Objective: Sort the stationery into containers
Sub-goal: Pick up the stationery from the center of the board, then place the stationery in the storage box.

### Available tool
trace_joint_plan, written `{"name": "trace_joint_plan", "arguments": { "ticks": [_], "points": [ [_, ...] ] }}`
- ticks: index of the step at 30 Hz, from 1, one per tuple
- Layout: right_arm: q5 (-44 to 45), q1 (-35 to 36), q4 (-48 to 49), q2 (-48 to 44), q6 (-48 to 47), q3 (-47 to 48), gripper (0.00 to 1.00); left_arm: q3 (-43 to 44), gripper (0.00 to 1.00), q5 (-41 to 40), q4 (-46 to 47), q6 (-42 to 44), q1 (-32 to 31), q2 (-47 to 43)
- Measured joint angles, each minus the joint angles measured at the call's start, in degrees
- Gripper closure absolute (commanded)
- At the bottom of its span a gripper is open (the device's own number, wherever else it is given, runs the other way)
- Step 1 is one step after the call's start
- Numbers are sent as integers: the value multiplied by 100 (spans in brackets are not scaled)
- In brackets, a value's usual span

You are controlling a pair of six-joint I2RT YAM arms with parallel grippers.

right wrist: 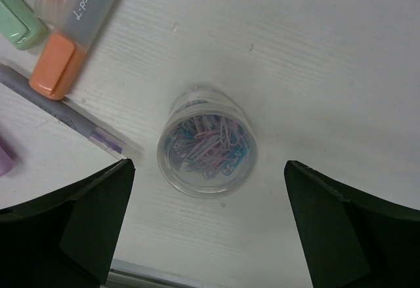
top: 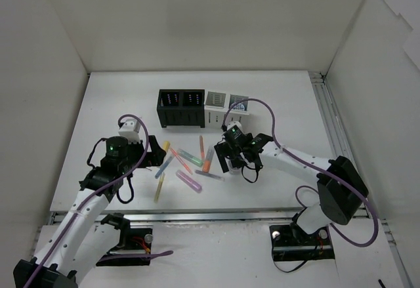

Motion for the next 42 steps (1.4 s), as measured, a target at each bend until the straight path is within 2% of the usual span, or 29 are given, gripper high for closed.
{"name": "trace_joint_plan", "arguments": {
  "ticks": [3,5,6,10,12,19,28,34,42],
  "points": [
    [7,59,13,247,151,0,9,-52,1,-2,-4,-15,0,-35],
    [7,66,42,378,221,0,16,-74,1,-4,-9,-20,0,-74],
    [7,74,50,435,256,0,21,-74,0,-4,-9,-22,0,-96],
    [9,90,81,557,389,0,50,-74,1,-9,-7,-22,0,-155],
    [24,90,87,560,455,0,58,-74,0,-9,-7,-22,0,-164],
    [262,72,-31,326,372,251,58,-74,0,-9,-7,-20,0,-164],
    [535,-896,4,319,-273,2518,60,-74,0,33,44,-17,0,-151],
    [538,-1478,81,935,-684,3661,61,-74,1,13,68,-15,0,9],
    [236,-1685,-55,1941,-944,3866,59,-63,1,-68,68,-15,0,83]
  ]
}}
